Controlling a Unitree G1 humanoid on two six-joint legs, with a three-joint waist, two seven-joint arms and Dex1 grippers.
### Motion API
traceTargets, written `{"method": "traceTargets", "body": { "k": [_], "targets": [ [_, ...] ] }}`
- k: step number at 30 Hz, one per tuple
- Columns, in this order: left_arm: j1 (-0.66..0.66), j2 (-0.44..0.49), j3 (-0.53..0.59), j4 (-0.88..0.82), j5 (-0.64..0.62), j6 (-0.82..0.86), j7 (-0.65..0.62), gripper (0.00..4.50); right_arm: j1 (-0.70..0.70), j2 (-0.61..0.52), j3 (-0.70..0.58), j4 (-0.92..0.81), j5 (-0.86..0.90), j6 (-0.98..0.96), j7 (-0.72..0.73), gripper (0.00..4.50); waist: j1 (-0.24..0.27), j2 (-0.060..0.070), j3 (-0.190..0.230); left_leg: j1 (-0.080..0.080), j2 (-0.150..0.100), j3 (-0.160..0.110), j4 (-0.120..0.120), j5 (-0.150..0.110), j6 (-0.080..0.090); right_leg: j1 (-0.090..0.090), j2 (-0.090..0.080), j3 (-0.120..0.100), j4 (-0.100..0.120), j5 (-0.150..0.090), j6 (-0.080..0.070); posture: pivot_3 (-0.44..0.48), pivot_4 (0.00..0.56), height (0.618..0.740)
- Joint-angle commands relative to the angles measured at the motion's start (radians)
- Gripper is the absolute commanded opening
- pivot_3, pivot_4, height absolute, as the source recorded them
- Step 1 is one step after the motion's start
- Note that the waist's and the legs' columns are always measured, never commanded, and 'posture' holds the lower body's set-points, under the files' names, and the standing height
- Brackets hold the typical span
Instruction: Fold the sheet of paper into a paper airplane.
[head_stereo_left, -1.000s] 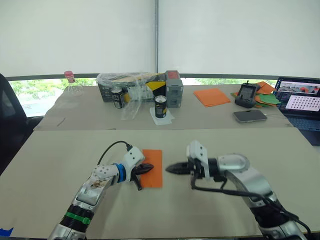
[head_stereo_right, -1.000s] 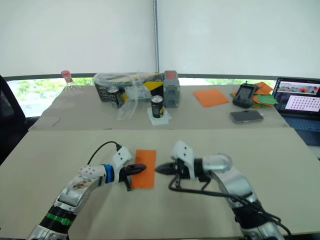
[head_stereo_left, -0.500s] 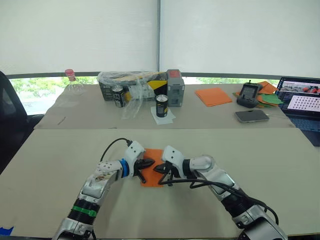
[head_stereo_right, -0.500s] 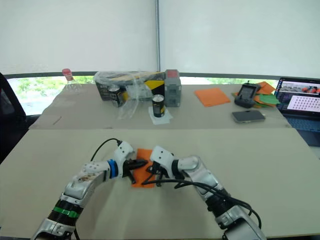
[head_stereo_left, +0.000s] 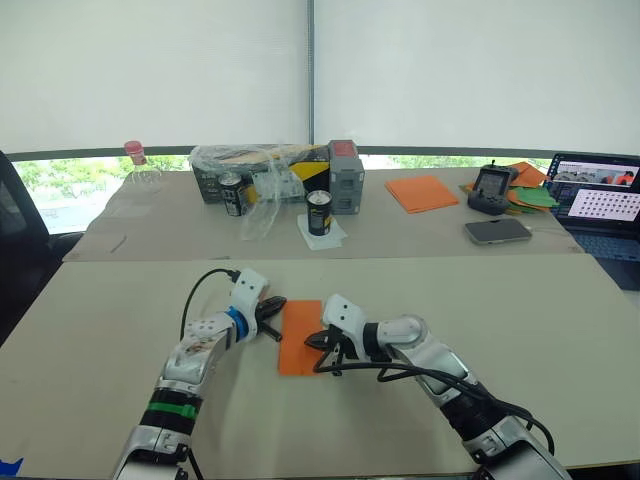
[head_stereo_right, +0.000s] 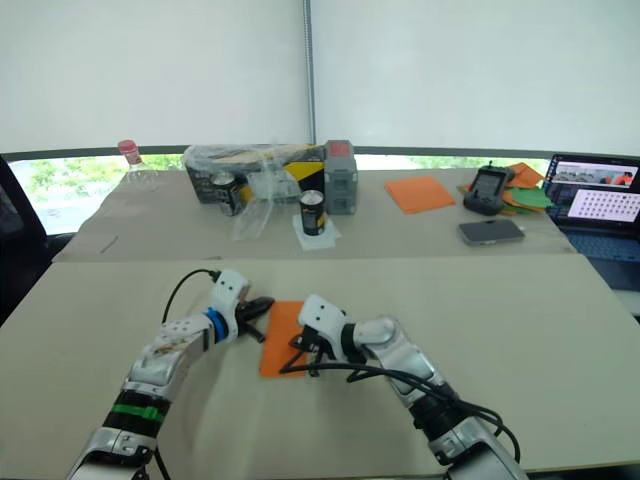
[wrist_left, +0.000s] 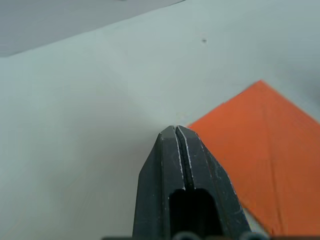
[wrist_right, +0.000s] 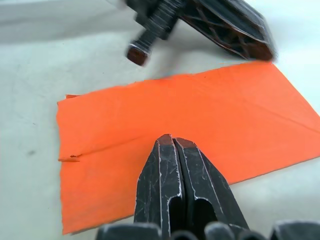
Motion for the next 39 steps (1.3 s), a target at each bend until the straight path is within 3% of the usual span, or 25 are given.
{"method": "traceTargets", "body": {
  "k": [1, 4, 10, 16, 23, 39],
  "targets": [
    [0.050, -0.018, 0.061, -0.058, -0.038, -0.068, 0.020, 0.00, 0.018, -0.007, 0.021, 0.048, -0.026, 0.024, -0.007, 0.03, 0.000, 0.000, 0.000, 0.000, 0.000, 0.000, 0.000, 0.000, 0.000, 0.000, 0.000, 0.000, 0.000, 0.000, 0.000, 0.000, 0.150, 0.740],
    [0.070, -0.020, 0.112, -0.113, -0.092, -0.108, -0.002, 0.00, 0.008, 0.001, 0.003, 0.044, -0.019, 0.002, -0.018, 0.03, 0.002, 0.000, 0.000, -0.001, 0.000, 0.000, 0.000, 0.000, 0.000, -0.001, 0.000, 0.000, 0.000, 0.000, 0.000, 0.000, 0.150, 0.740],
    [0.166, 0.067, 0.126, -0.233, -0.182, -0.069, -0.141, 0.00, -0.029, -0.019, -0.064, -0.103, 0.043, 0.052, 0.012, 0.03, 0.004, 0.000, 0.001, -0.007, 0.000, 0.000, 0.000, 0.000, -0.001, -0.007, -0.001, 0.000, 0.000, 0.000, 0.000, 0.000, 0.150, 0.740],
    [0.244, 0.154, 0.076, -0.294, -0.213, -0.013, -0.253, 0.00, -0.065, -0.150, -0.152, -0.347, 0.121, 0.230, 0.069, 0.03, 0.009, 0.000, 0.002, -0.022, -0.001, 0.000, 0.001, 0.002, -0.004, -0.022, -0.003, 0.000, 0.001, 0.001, 0.000, 0.000, 0.150, 0.740],
    [0.217, 0.153, 0.034, -0.298, -0.226, -0.001, -0.300, 0.00, -0.007, -0.259, -0.164, -0.419, 0.111, 0.293, 0.050, 0.03, 0.009, -0.002, 0.004, -0.022, -0.001, 0.000, 0.001, 0.002, -0.004, -0.021, -0.003, -0.001, 0.000, 0.000, 0.000, 0.000, 0.150, 0.740],
    [0.037, 0.042, -0.115, -0.163, -0.186, -0.048, -0.375, 0.00, 0.041, -0.312, -0.227, -0.515, 0.132, 0.399, -0.045, 0.03, 0.009, -0.004, 0.006, -0.023, -0.001, 0.001, 0.006, 0.002, -0.003, -0.019, -0.001, -0.001, 0.001, 0.001, 0.000, 0.000, 0.150, 0.740]
  ]
}}
